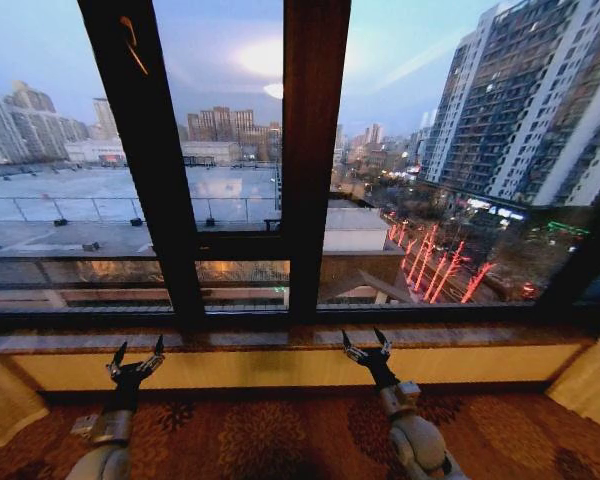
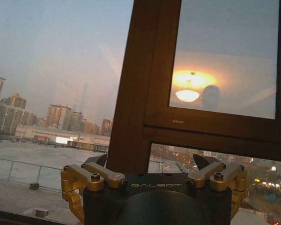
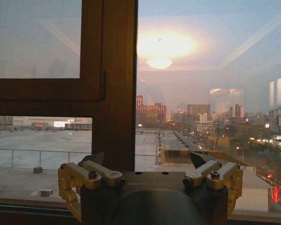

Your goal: Open the curtains by pulling them apart, changing their state from closed to fully open.

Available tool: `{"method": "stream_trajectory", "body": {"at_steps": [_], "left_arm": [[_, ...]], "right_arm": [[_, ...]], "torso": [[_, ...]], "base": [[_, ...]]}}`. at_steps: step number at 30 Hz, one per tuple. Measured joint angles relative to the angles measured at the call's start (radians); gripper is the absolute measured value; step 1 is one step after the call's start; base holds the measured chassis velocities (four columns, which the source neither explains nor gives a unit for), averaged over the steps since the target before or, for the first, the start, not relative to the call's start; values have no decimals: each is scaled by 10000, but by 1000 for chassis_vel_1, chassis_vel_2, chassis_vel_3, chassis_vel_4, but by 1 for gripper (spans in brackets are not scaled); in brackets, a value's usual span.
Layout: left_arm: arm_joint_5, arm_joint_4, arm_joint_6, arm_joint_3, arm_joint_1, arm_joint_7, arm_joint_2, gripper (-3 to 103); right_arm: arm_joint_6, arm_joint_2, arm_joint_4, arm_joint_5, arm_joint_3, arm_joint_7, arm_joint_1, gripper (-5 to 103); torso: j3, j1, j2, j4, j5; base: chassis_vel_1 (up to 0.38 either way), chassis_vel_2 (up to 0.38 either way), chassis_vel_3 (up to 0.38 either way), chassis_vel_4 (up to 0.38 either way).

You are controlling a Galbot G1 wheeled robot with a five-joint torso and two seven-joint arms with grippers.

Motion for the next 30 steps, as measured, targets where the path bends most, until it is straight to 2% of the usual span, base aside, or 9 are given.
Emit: {"method": "stream_trajectory", "body": {"at_steps": [11, 17, 30], "left_arm": [[0, 0, 0, 7, 0, 6, -3, 100], [0, 0, 0, 6, 0, 7, -1, 100], [0, 0, 0, 6, 0, 12, 0, 100]], "right_arm": [[0, -2, 0, 0, 4, 0, 0, 100], [0, 0, 0, 0, 1, 0, 0, 100], [0, 0, 0, 0, 1, 0, 0, 100]], "torso": [[-3, -7, 3, -1, 2], [0, -1, 1, 1, -8], [-1, 0, 0, 0, -2]], "base": [[-62, -137, 58, 155], [0, 0, 0, 0], [5, -35, -3, 29]]}}
